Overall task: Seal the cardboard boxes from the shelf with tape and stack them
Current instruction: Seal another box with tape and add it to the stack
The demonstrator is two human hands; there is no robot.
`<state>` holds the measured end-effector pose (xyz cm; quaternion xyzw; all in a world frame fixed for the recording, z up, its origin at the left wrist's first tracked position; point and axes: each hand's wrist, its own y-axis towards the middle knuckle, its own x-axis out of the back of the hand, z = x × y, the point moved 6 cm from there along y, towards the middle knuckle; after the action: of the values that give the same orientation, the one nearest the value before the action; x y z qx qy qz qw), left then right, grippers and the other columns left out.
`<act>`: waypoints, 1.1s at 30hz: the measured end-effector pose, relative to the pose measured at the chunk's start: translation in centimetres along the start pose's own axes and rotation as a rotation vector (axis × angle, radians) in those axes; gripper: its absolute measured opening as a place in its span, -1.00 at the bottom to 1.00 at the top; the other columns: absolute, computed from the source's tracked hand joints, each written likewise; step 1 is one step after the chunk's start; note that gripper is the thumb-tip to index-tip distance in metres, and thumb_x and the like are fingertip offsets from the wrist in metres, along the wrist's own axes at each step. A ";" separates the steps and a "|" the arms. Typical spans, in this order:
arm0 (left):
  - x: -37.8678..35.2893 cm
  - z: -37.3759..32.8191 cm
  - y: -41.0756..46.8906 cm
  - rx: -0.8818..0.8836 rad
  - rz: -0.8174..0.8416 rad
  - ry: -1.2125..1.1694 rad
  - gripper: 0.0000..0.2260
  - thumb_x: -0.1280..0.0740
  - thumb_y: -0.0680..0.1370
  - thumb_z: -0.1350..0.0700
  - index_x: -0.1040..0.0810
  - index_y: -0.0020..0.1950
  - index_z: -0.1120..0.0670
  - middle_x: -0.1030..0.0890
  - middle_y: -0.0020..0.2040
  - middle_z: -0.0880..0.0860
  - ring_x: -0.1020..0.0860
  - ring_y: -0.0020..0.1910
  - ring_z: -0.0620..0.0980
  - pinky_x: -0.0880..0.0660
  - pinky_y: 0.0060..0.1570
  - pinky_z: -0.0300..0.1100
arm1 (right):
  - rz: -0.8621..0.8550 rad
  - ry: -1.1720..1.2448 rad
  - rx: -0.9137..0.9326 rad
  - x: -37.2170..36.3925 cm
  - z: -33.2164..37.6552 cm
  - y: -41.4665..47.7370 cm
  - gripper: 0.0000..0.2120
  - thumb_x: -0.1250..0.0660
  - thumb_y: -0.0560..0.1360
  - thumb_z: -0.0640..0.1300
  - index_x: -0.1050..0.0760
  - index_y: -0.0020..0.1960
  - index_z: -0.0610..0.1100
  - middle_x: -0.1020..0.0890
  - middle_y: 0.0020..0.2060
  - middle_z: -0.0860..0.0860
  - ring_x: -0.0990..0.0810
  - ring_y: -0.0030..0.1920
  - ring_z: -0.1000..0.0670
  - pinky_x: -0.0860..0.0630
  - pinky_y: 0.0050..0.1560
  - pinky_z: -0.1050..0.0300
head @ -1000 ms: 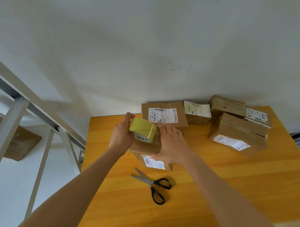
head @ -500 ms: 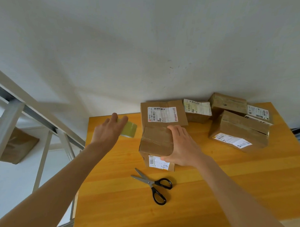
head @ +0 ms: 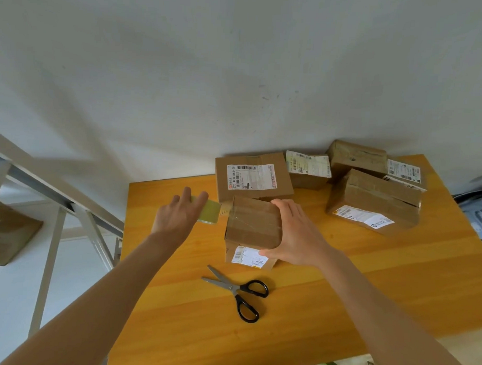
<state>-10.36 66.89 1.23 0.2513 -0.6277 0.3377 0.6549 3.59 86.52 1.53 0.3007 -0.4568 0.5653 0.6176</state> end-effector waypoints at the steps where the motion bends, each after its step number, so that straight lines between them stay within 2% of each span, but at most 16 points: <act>1: -0.2 -0.1 0.1 0.000 0.003 -0.004 -0.46 -0.40 0.47 0.22 -0.22 0.35 0.01 -0.36 0.13 0.12 -0.50 -0.04 0.08 -0.36 -0.42 -0.18 | 0.000 0.006 -0.004 0.0 -0.1 0.0 0.01 -0.54 0.20 0.28 -0.07 0.43 0.01 -0.25 0.33 0.07 -0.27 0.31 0.05 -0.37 0.32 0.05; 7: -1.7 -0.4 0.6 0.012 0.051 -0.014 -0.37 -0.45 0.43 0.24 -0.20 0.38 0.01 -0.37 0.16 0.14 -0.53 -0.03 0.09 -0.49 -0.33 -0.15 | 0.013 0.030 -0.010 -0.3 -0.1 0.1 0.01 -0.53 0.21 0.28 -0.02 0.43 0.04 -0.22 0.35 0.08 -0.23 0.35 0.04 -0.29 0.36 0.04; 10: -2.1 -1.0 0.9 0.015 0.061 -0.006 -0.34 -0.47 0.43 0.21 -0.15 0.38 -0.01 -0.36 0.18 0.13 -0.53 0.01 0.08 -0.50 -0.28 -0.17 | 0.024 0.014 -0.023 -0.2 -0.2 0.0 0.03 -0.52 0.23 0.29 -0.02 0.46 -0.01 -0.20 0.39 0.05 -0.19 0.40 0.01 -0.20 0.46 -0.01; 12: -2.2 -1.4 1.0 0.019 0.057 -0.015 -0.35 -0.46 0.44 0.21 -0.14 0.38 -0.01 -0.37 0.18 0.13 -0.54 0.00 0.08 -0.46 -0.31 -0.18 | 0.044 -0.036 -0.034 -0.1 -0.1 -0.1 0.06 -0.51 0.25 0.30 0.02 0.49 -0.04 -0.15 0.44 0.01 -0.11 0.48 -0.04 0.01 0.54 -0.04; 14: -2.3 -1.3 0.9 0.025 0.057 -0.020 -0.35 -0.44 0.45 0.20 -0.13 0.39 -0.02 -0.36 0.19 0.13 -0.54 0.00 0.07 -0.42 -0.32 -0.19 | 0.082 -0.123 -0.056 -0.2 0.5 0.1 0.12 -0.48 0.27 0.32 0.10 0.53 -0.10 -0.03 0.52 -0.04 0.06 0.55 -0.09 0.20 0.54 -0.07; 18: -2.8 -0.6 0.3 0.040 0.064 -0.028 -0.38 -0.40 0.49 0.20 -0.13 0.42 -0.01 -0.36 0.20 0.13 -0.54 0.01 0.08 -0.43 -0.31 -0.18 | 0.140 -0.230 -0.055 -0.6 3.7 1.0 0.32 -0.44 0.25 0.41 0.35 0.55 -0.19 0.26 0.56 -0.10 0.31 0.54 -0.13 0.34 0.49 -0.11; 20: -2.8 -0.7 0.1 0.039 0.061 -0.039 -0.39 -0.38 0.50 0.20 -0.12 0.43 -0.01 -0.35 0.20 0.12 -0.53 0.02 0.08 -0.46 -0.29 -0.16 | 0.145 -0.262 -0.013 -0.7 6.0 1.9 0.34 -0.42 0.25 0.44 0.39 0.54 -0.22 0.30 0.55 -0.14 0.34 0.54 -0.15 0.32 0.50 -0.15; 23: -2.6 -1.1 -0.2 0.030 0.052 -0.054 -0.38 -0.36 0.50 0.23 -0.11 0.44 -0.02 -0.35 0.20 0.12 -0.53 0.01 0.08 -0.50 -0.26 -0.14 | 0.179 -0.313 0.047 -1.0 9.1 3.3 0.30 -0.42 0.30 0.40 0.36 0.54 -0.24 0.24 0.55 -0.18 0.26 0.55 -0.18 0.25 0.50 -0.16; 25: -2.4 -1.4 -0.3 0.027 0.049 -0.052 -0.34 -0.37 0.51 0.21 -0.06 0.47 -0.05 -0.35 0.21 0.11 -0.53 0.02 0.07 -0.50 -0.25 -0.14 | 0.205 -0.364 0.056 -1.2 10.4 3.8 0.27 -0.44 0.31 0.36 0.30 0.55 -0.26 0.13 0.57 -0.19 0.12 0.56 -0.18 0.10 0.51 -0.18; 28: -2.3 -1.3 -0.6 0.033 0.053 -0.079 -0.33 -0.34 0.54 0.16 -0.01 0.50 -0.08 -0.35 0.24 0.11 -0.54 0.02 0.07 -0.47 -0.25 -0.15 | 0.196 -0.458 0.035 -1.1 11.2 4.0 0.15 -0.49 0.33 0.26 0.11 0.54 -0.29 -0.20 0.48 -0.19 -0.22 0.45 -0.17 -0.21 0.43 -0.15; 30: -2.1 -1.0 -0.8 0.033 0.047 -0.107 -0.34 -0.32 0.56 0.15 0.00 0.52 -0.09 -0.36 0.24 0.10 -0.55 0.01 0.06 -0.47 -0.26 -0.15 | 0.201 -0.485 0.024 -1.1 11.6 4.0 0.08 -0.51 0.34 0.19 0.02 0.53 -0.31 -0.28 0.41 -0.20 -0.31 0.38 -0.18 -0.29 0.38 -0.13; 33: -1.6 -0.3 -1.1 0.019 0.020 -0.110 -0.31 -0.30 0.56 0.16 0.04 0.54 -0.13 -0.37 0.28 0.09 -0.55 0.03 0.05 -0.47 -0.25 -0.16 | 0.256 -0.528 0.016 -1.3 12.0 4.0 0.04 -0.54 0.33 0.14 -0.05 0.50 -0.34 -0.30 0.36 -0.24 -0.34 0.35 -0.22 -0.31 0.38 -0.14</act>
<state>-9.32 66.26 -0.28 0.2693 -0.6622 0.3358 0.6134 -2.91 76.05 4.64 0.3823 -0.6315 0.5442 0.3986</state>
